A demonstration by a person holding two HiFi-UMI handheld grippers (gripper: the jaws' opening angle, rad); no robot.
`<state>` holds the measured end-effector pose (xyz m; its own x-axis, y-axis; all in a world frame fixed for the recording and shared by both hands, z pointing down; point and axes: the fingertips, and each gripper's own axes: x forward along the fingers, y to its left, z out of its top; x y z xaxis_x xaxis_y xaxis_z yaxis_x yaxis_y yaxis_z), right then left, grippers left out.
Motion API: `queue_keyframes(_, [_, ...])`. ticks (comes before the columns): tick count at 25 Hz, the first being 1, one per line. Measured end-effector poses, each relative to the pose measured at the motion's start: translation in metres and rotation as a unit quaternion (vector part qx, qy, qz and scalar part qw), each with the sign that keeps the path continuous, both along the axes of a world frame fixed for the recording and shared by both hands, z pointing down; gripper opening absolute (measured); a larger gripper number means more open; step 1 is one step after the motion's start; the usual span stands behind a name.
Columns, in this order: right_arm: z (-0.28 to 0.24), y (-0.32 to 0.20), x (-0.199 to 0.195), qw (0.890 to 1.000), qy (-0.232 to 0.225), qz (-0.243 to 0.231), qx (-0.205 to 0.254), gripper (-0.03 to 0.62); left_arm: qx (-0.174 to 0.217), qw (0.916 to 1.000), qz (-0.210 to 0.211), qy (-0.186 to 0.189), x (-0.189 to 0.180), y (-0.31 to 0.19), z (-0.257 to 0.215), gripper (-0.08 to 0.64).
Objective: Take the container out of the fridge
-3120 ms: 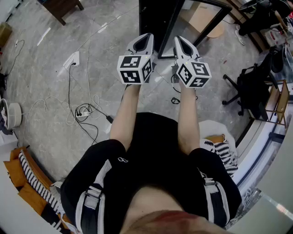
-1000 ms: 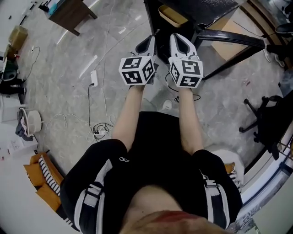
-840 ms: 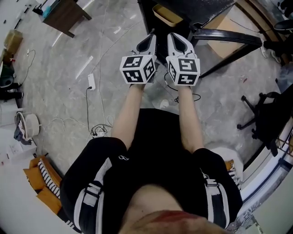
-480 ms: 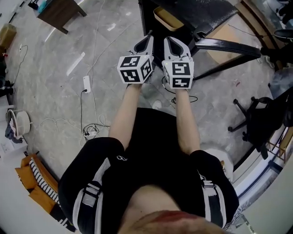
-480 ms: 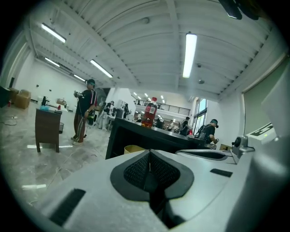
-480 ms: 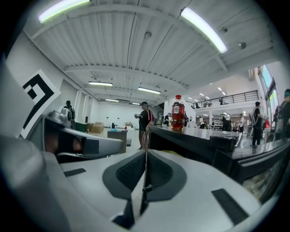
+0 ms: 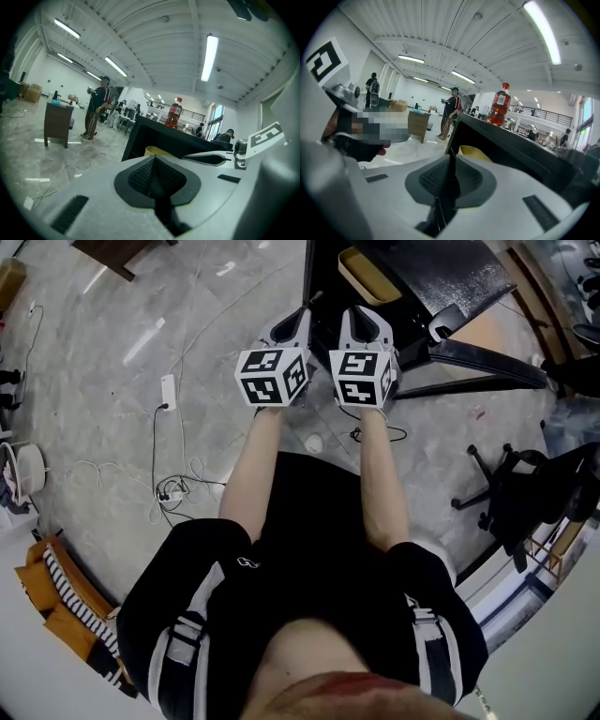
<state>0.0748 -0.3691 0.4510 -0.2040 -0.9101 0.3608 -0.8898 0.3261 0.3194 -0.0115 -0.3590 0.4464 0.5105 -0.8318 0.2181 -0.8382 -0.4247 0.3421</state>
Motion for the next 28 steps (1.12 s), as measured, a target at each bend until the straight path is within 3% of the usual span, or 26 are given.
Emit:
queue_keyframes(11, [0.030,-0.070,0.001,0.989,0.139,0.015,-0.046,0.017,-0.016,0.9997,-0.003,0.020,-0.027,-0.052,0.012,0.010])
queue_keyframes(18, [0.049,-0.099,0.011,0.978,0.186,0.035,-0.092,0.025,-0.023,0.9993,0.012,0.027,-0.032,-0.081,0.016,0.010])
queue_keyframes(21, [0.054,-0.109,0.011,0.975,0.196,0.031,-0.103,0.089,-0.026,0.9991,0.011,0.031,-0.036,-0.096,0.017,0.010])
queue_keyframes(28, [0.071,-0.120,0.015,0.967,0.211,0.037,-0.136,0.087,-0.028,0.9988,0.024,0.031,-0.037,-0.112,0.017,0.010])
